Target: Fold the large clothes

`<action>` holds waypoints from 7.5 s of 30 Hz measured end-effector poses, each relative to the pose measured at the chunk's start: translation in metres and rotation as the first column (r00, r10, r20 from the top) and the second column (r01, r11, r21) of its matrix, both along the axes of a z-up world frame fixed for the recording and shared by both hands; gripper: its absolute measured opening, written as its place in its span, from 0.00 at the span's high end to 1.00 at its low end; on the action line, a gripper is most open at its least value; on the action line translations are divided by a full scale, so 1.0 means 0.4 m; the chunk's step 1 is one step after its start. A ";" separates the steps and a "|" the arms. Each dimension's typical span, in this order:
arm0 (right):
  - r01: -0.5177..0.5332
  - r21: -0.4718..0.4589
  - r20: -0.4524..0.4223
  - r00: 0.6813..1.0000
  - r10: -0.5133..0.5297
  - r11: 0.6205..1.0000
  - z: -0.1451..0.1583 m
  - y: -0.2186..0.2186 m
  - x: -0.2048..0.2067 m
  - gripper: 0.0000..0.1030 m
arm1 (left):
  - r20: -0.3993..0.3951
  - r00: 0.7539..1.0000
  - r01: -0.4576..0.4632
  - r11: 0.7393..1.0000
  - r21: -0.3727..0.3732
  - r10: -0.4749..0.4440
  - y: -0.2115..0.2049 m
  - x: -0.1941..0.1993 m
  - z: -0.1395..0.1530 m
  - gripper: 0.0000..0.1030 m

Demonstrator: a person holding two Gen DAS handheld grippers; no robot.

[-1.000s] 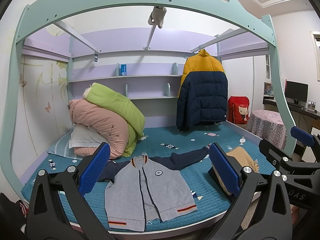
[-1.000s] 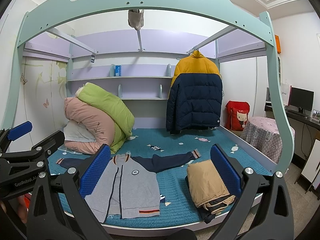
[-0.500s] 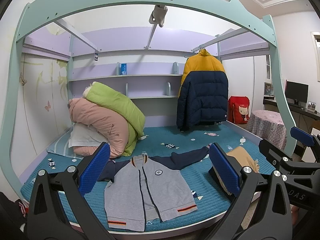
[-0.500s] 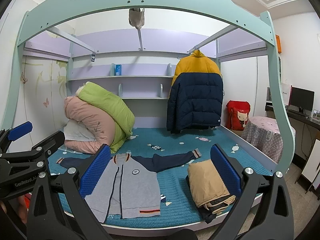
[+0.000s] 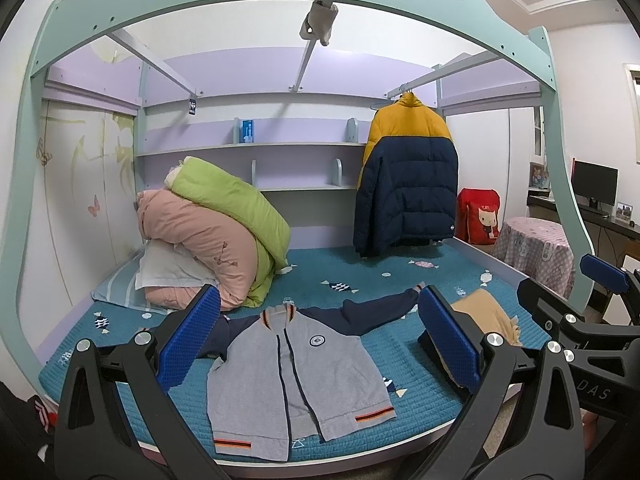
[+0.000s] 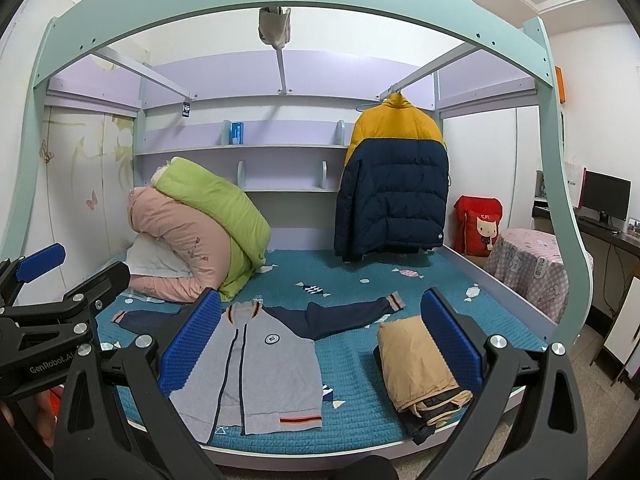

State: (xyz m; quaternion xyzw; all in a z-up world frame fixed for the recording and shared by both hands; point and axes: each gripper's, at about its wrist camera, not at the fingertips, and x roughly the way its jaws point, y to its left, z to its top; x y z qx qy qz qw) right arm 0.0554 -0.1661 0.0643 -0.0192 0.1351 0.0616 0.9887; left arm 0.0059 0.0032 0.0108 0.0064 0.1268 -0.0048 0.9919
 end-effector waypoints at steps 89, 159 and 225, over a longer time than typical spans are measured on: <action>-0.376 0.156 -0.630 0.674 0.385 0.913 -0.984 0.850 1.184 0.25 | -0.518 0.777 -0.603 0.662 -0.446 0.359 1.536 0.943 -0.967 0.87; -0.271 0.335 -0.683 0.590 0.430 0.903 -0.940 0.411 1.224 0.56 | -0.514 0.857 -0.155 0.970 -0.189 0.037 0.901 1.277 -0.716 0.93; -0.116 0.368 -0.246 0.945 0.217 0.923 -0.578 -0.018 1.524 0.94 | -0.760 0.647 -0.141 0.969 -0.204 -0.066 0.584 1.387 -1.102 0.22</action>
